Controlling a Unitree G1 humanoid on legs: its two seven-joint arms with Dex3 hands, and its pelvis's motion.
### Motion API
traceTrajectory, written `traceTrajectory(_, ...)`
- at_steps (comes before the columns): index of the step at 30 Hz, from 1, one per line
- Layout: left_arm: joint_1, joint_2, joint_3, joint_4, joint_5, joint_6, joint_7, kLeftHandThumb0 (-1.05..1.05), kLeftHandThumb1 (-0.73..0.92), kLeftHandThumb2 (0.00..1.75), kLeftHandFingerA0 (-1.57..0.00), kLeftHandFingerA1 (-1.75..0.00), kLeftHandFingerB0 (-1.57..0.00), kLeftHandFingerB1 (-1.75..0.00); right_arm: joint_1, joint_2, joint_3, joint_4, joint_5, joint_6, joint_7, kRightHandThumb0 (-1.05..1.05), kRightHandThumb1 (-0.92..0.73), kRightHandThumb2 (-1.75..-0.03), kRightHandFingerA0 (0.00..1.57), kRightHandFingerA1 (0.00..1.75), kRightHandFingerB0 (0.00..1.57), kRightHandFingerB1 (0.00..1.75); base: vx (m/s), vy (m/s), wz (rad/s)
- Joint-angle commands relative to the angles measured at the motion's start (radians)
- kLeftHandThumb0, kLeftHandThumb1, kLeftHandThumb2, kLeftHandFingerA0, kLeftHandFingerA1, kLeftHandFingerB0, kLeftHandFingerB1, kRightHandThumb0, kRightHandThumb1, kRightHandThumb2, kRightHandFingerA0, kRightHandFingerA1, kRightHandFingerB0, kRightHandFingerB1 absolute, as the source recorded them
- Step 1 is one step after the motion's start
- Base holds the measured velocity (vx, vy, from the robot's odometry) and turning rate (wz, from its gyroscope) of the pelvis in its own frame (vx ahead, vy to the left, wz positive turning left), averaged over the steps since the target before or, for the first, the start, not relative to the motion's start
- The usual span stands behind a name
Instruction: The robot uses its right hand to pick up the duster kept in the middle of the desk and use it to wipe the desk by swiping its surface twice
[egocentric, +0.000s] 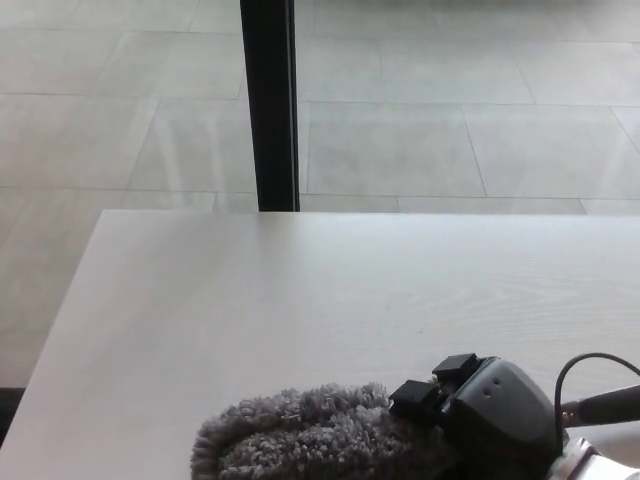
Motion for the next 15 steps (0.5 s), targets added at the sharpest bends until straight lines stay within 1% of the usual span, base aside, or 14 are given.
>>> traceTrajectory(1, 0.015, 0.014, 0.008, -0.007, -0.023, 0.006, -0.020, -0.62, 0.61, 0.98, -0.42, -0.62, -0.34, -0.54, 0.024, 0.101, -0.148, 0.094, 0.120, 0.187, 0.121, -0.28, -0.50, -0.61, 0.99, 1.65, 0.89, 0.70, 0.00, 0.000, 0.00)
traceTrajectory(3, 0.015, 0.016, 0.011, -0.007, -0.026, 0.006, -0.021, -0.62, 0.61, 0.98, -0.42, -0.62, -0.34, -0.54, 0.020, 0.111, -0.165, 0.098, 0.106, 0.187, 0.127, -0.28, -0.50, -0.61, 0.99, 1.65, 0.89, 0.70, 0.00, 0.000, 0.00)
traceTrajectory(4, 0.015, 0.010, 0.032, -0.009, -0.052, 0.009, -0.063, -0.62, 0.77, 0.63, -0.41, -0.56, -0.36, -0.41, 0.022, 0.163, -0.261, 0.119, 0.194, 0.247, 0.113, -0.26, -0.34, -0.83, 1.27, 1.37, 0.82, 0.78, 0.00, 0.000, 0.00)
traceTrajectory(5, 0.013, 0.006, 0.034, -0.010, -0.053, 0.013, -0.064, -0.63, 0.77, 0.63, -0.42, -0.54, -0.37, -0.41, 0.019, 0.180, -0.302, 0.126, 0.221, 0.279, 0.136, -0.27, -0.54, -0.61, 0.98, 1.69, 0.82, 0.68, 0.00, 0.000, 0.00)
traceTrajectory(6, 0.014, 0.002, 0.033, -0.011, -0.051, 0.011, -0.065, -0.61, 0.77, 0.63, -0.42, -0.53, -0.38, -0.40, 0.013, 0.188, -0.324, 0.135, 0.227, 0.315, 0.154, -0.28, -0.40, -0.87, 1.24, 1.35, 0.79, 0.78, 0.00, 0.000, 0.00)
traceTrajectory(7, 0.015, 0.001, 0.034, -0.011, -0.051, 0.011, -0.066, -0.61, 0.77, 0.63, -0.42, -0.53, -0.38, -0.40, 0.013, 0.191, -0.332, 0.137, 0.222, 0.319, 0.158, -0.28, -0.40, -0.87, 1.24, 1.35, 0.79, 0.78, 0.00, 0.000, 0.00)
traceTrajectory(8, 0.014, -0.001, 0.029, -0.013, -0.047, 0.011, -0.073, -0.50, 0.86, 0.65, -0.43, -0.52, -0.40, -0.40, 0.020, 0.189, -0.364, 0.166, 0.236, 0.338, 0.146, -0.24, -0.55, -0.57, 0.97, 1.61, 0.85, 0.67, 0.00, 0.000, 0.00)
traceTrajectory(9, 0.014, -0.001, 0.029, -0.013, -0.047, 0.012, -0.074, -0.50, 0.86, 0.65, -0.43, -0.52, -0.40, -0.40, 0.021, 0.191, -0.373, 0.170, 0.233, 0.341, 0.146, -0.24, -0.55, -0.57, 0.97, 1.61, 0.85, 0.67, 0.00, 0.000, 0.00)
traceTrajectory(11, 0.018, -0.001, 0.031, -0.019, -0.049, 0.003, -0.084, -0.50, 0.88, 0.66, -0.44, -0.54, -0.42, -0.42, 0.024, 0.188, -0.437, 0.193, 0.279, 0.370, 0.184, -0.24, -0.57, -0.62, 0.92, 1.60, 0.79, 0.66, 0.00, 0.000, 0.00)
traceTrajectory(12, 0.018, -0.001, 0.037, -0.019, -0.056, 0.008, -0.086, -0.50, 0.88, 0.66, -0.44, -0.54, -0.42, -0.42, 0.022, 0.187, -0.455, 0.201, 0.283, 0.385, 0.194, -0.24, -0.57, -0.62, 0.92, 1.60, 0.79, 0.66, 0.00, 0.000, 0.00)
traceTrajectory(13, 0.018, 0.000, 0.034, -0.020, -0.053, 0.009, -0.082, -0.48, 0.89, 0.67, -0.44, -0.55, -0.43, -0.42, 0.025, 0.176, -0.478, 0.212, 0.295, 0.369, 0.187, -0.22, -0.57, -0.61, 0.91, 1.60, 0.79, 0.67, 0.00, 0.000, 0.00)
traceTrajectory(14, 0.019, -0.002, 0.034, -0.022, -0.053, 0.015, -0.076, -0.47, 0.87, 0.66, -0.44, -0.54, -0.44, -0.42, 0.024, 0.166, -0.508, 0.228, 0.308, 0.376, 0.185, -0.25, -0.58, -0.61, 0.90, 1.59, 0.80, 0.66, 0.00, 0.000, 0.00)
traceTrajectory(15, 0.021, -0.002, 0.033, -0.021, -0.053, 0.015, -0.077, -0.46, 0.89, 0.66, -0.44, -0.53, -0.43, -0.42, 0.023, 0.155, -0.530, 0.235, 0.320, 0.374, 0.191, -0.24, -0.57, -0.60, 0.91, 1.57, 0.77, 0.64, 0.00, 0.000, 0.00)
